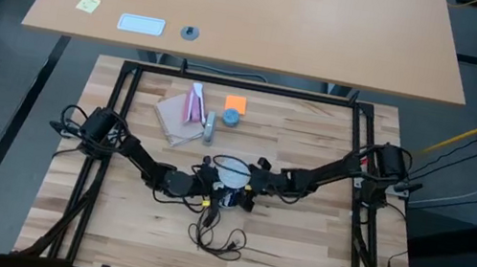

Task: Screw lightbulb
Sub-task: Remove the white lightbulb from the silver lamp

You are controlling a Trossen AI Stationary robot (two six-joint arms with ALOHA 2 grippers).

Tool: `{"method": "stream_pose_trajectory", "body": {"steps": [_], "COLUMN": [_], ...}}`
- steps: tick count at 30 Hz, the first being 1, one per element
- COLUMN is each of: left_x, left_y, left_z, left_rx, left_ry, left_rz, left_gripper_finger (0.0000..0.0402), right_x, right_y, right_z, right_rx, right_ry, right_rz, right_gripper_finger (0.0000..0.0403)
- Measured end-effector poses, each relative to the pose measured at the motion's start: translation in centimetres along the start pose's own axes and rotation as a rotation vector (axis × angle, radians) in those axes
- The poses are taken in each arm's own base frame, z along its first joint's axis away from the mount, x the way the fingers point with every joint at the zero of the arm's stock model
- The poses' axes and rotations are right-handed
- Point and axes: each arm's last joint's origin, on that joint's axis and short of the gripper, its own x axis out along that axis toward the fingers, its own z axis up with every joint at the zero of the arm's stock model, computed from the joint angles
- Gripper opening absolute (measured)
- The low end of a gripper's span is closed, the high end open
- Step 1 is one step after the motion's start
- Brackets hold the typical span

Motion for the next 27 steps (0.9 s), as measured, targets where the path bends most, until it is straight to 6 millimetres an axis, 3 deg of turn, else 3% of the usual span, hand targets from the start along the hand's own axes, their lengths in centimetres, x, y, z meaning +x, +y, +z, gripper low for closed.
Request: {"method": "stream_pose_trajectory", "body": {"steps": [16, 27], "left_x": [0.1, 0.2], "left_y": [0.2, 0.4], "left_z": [-0.1, -0.3], "left_rx": [0.020, 0.040], "left_ry": [0.026, 0.027], "left_rz": [0.020, 0.058], "left_gripper_finger": [0.0148, 0.0148], "right_x": [-1.1, -1.4], "right_y": [4.2, 5.2], "right_z": [-1.7, -0.5], "right_rx": [0.044, 0.090], "right_ry": [-0.063, -0.185], "right_rz": [-0.006, 0.044], "right_gripper_finger": [0.0009, 0.0009]}}
